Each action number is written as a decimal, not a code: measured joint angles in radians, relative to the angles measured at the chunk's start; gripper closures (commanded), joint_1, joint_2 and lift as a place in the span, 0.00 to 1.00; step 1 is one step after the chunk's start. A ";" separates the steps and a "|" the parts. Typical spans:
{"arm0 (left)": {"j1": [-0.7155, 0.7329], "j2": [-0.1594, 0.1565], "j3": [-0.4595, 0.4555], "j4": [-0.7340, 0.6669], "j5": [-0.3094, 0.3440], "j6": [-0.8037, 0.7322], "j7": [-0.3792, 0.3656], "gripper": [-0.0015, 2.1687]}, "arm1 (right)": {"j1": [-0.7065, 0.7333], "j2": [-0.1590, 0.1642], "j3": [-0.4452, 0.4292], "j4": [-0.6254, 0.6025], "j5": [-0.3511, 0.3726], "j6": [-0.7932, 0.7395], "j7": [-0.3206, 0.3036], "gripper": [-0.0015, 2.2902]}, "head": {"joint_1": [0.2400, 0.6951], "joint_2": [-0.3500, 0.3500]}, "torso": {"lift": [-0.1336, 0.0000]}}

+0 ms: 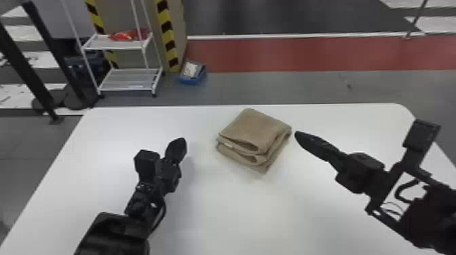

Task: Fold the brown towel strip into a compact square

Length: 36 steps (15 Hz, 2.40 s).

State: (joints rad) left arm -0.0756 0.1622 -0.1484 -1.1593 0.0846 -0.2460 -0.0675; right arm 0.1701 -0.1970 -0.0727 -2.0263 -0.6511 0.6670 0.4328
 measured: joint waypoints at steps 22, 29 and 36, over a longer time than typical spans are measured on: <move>-0.046 -0.082 -0.105 0.055 -0.037 -0.028 -0.012 0.24 | -0.060 0.049 0.228 -0.037 0.143 -0.189 -0.121 0.03 | 1.00 0.61 | 0.19; -0.080 -0.082 -0.090 0.106 -0.029 -0.022 0.000 0.24 | 0.003 -0.001 0.142 0.028 0.279 -0.436 -0.232 0.03 | 1.00 0.48 | 0.19; -0.103 -0.075 -0.052 0.140 -0.019 -0.039 -0.013 0.25 | 0.039 -0.024 0.057 0.165 0.371 -0.457 -0.200 0.04 | 1.00 0.41 | 0.19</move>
State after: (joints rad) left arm -0.1786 0.0868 -0.2000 -1.0193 0.0659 -0.2850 -0.0802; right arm 0.2094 -0.2208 -0.0156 -1.8613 -0.2804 0.2101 0.2333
